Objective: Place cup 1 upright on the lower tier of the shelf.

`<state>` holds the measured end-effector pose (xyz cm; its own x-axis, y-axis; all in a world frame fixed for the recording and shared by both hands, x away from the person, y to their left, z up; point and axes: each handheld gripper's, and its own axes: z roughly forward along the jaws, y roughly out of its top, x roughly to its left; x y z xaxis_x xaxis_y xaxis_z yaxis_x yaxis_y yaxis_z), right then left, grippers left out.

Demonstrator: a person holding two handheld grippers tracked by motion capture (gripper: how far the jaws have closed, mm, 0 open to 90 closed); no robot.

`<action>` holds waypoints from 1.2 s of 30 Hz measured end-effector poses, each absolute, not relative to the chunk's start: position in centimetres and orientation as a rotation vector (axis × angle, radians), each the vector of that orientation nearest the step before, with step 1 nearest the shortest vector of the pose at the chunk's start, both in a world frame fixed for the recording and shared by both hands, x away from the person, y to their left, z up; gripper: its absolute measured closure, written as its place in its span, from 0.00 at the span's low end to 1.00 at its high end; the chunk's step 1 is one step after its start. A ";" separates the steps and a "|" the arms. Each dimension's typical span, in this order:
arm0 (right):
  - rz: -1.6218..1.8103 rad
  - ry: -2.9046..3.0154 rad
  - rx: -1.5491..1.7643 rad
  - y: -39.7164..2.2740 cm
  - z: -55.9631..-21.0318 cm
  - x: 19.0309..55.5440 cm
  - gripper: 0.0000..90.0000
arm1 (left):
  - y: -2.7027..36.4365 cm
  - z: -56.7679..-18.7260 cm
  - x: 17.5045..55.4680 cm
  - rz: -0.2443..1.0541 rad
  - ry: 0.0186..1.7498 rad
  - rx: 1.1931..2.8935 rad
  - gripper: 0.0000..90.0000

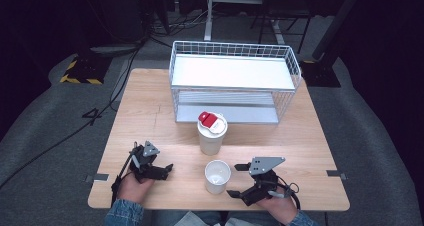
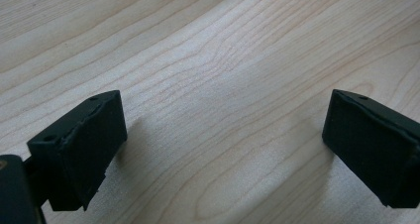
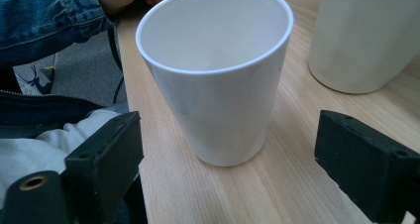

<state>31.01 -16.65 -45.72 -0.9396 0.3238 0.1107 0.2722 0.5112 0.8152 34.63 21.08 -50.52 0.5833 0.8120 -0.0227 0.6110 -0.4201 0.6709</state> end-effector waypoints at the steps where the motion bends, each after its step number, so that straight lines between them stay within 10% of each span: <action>1: 1.431 2.682 0.529 -16.6 -45.7 31.0 0.13 | 21.1 -50.5 34.6 0.406 1.126 2.172 0.04; 36: 1.401 2.714 0.513 -11.7 -48.8 32.0 0.14 | 21.0 -50.5 34.6 0.400 1.133 2.165 0.04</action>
<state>31.97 -11.74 -48.76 -0.9443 0.3100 0.1108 0.2699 0.5364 0.7997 34.61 21.02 -50.55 0.5793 0.8145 -0.0301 0.6149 -0.4125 0.6721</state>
